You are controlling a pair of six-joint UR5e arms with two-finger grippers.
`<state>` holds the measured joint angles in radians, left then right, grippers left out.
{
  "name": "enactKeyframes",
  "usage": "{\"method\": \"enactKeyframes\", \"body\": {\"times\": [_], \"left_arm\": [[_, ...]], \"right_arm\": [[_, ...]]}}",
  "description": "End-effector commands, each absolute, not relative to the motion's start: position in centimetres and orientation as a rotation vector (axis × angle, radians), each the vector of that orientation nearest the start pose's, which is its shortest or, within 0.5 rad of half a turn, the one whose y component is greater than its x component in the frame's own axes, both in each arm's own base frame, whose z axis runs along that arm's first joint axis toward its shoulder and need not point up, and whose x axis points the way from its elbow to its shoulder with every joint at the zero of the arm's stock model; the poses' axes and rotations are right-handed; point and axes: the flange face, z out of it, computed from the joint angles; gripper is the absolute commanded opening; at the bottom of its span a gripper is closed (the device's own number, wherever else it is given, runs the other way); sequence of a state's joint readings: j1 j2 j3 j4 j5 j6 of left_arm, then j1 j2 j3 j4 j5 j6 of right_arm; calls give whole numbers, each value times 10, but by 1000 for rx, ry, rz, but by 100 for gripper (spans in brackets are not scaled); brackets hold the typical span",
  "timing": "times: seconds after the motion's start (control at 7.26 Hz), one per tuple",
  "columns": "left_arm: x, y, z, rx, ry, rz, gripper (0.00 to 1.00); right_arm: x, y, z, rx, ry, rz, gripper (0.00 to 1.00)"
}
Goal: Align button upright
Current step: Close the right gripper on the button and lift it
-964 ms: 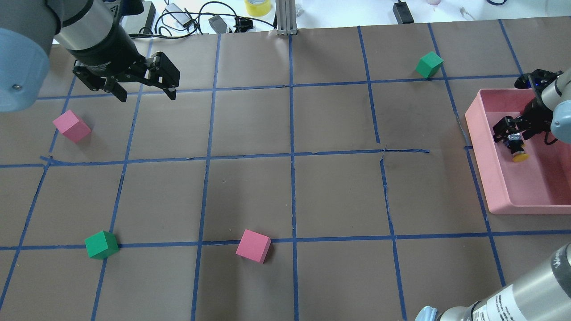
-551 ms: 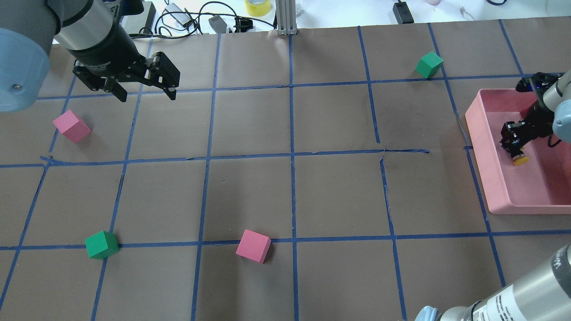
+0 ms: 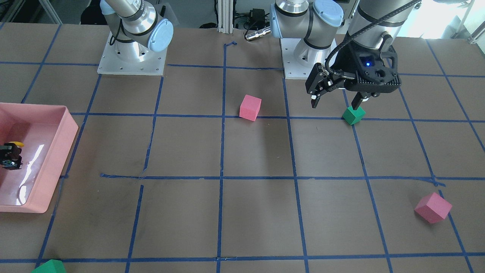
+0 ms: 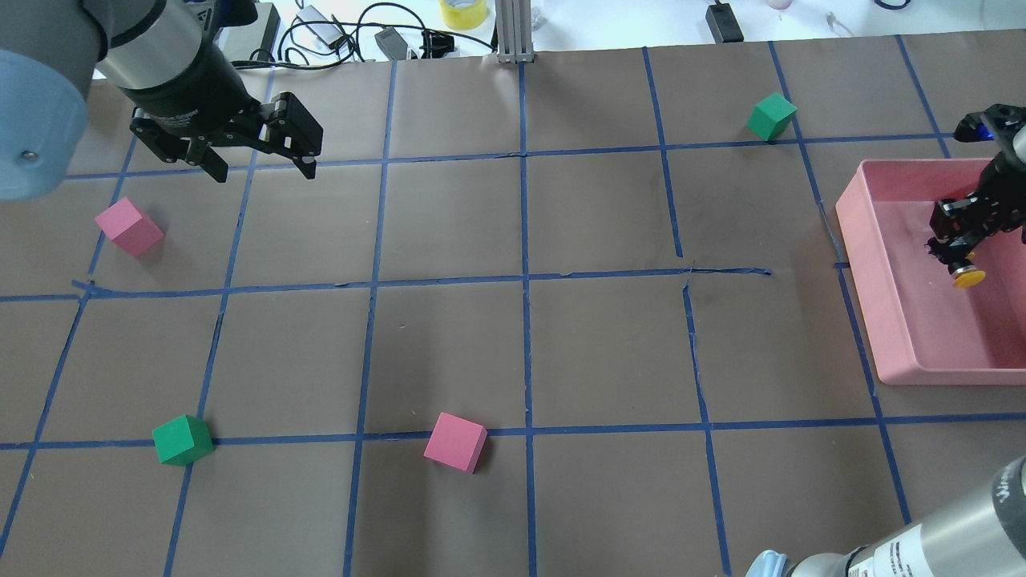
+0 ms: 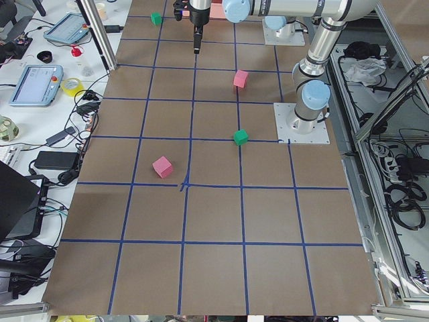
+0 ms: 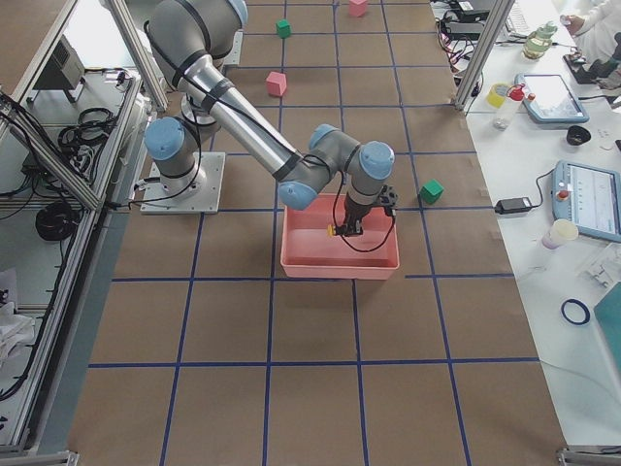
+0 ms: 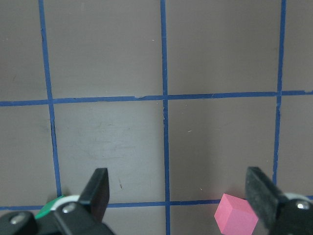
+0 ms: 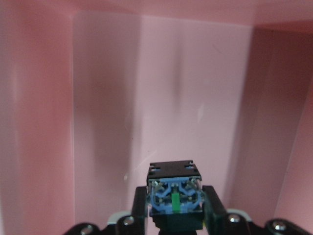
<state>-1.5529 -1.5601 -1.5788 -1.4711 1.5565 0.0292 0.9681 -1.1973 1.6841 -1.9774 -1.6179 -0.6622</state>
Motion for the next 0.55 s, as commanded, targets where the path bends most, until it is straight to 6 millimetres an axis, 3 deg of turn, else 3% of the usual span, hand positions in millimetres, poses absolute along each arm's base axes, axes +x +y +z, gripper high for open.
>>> {"method": "enactKeyframes", "body": {"times": [0.0, 0.28, 0.41], "left_arm": [[-126, -499, 499, 20, 3149, -160, 100], [-126, -499, 499, 20, 3149, -160, 100], [-126, -499, 499, 20, 3149, -160, 100]], "right_arm": [[-224, -572, 327, -131, 3108, 88, 0], [-191, -594, 382, -223, 3130, 5, 0], [-157, -602, 410, -297, 3146, -52, 0]]}}
